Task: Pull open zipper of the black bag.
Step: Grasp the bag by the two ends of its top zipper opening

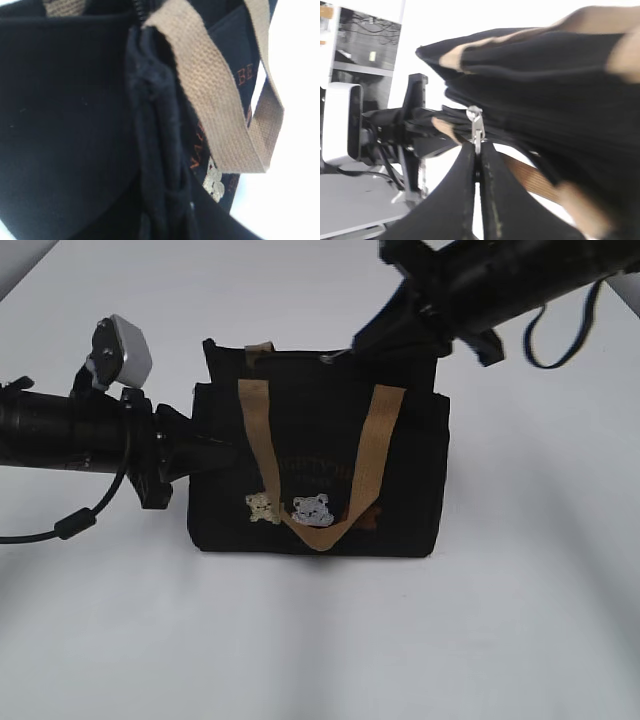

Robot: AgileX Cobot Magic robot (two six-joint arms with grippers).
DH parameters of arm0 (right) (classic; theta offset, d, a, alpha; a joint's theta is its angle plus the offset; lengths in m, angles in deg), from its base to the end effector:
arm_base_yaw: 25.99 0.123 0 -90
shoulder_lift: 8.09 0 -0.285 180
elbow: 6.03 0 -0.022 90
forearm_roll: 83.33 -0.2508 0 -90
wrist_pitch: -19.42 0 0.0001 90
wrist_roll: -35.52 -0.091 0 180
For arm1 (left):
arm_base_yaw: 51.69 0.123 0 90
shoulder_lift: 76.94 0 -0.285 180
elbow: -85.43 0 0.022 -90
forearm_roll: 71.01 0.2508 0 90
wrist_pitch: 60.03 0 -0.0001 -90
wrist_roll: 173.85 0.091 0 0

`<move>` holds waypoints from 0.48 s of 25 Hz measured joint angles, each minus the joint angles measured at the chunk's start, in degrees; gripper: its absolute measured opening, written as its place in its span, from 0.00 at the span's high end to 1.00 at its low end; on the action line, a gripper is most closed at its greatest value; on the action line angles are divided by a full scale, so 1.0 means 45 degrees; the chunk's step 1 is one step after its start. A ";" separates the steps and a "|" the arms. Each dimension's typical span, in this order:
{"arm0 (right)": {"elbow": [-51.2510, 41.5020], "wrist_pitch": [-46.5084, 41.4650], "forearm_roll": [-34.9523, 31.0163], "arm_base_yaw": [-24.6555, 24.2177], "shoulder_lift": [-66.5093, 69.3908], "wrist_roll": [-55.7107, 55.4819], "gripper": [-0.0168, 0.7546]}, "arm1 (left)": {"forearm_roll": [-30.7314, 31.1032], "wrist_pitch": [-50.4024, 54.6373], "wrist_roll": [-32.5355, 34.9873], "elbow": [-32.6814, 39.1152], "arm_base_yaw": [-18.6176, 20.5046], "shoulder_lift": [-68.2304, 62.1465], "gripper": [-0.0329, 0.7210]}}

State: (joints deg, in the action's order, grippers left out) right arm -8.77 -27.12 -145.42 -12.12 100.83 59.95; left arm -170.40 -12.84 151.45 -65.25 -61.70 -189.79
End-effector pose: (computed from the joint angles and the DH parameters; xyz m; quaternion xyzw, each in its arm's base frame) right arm 0.3552 0.1479 0.2686 -0.0138 0.8858 0.4179 0.2013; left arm 0.3119 -0.1220 0.1589 0.5096 0.6870 -0.2448 0.4565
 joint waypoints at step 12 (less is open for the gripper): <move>0.0000 -0.1818 0.2907 -0.1665 -0.1141 -0.0562 0.98 | -0.0026 -0.0194 -0.1195 0.0000 0.0003 0.0000 0.88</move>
State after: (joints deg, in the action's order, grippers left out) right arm -8.77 -35.30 -132.34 -19.61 95.70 57.42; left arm -170.51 -13.72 146.07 -65.25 -61.68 -189.79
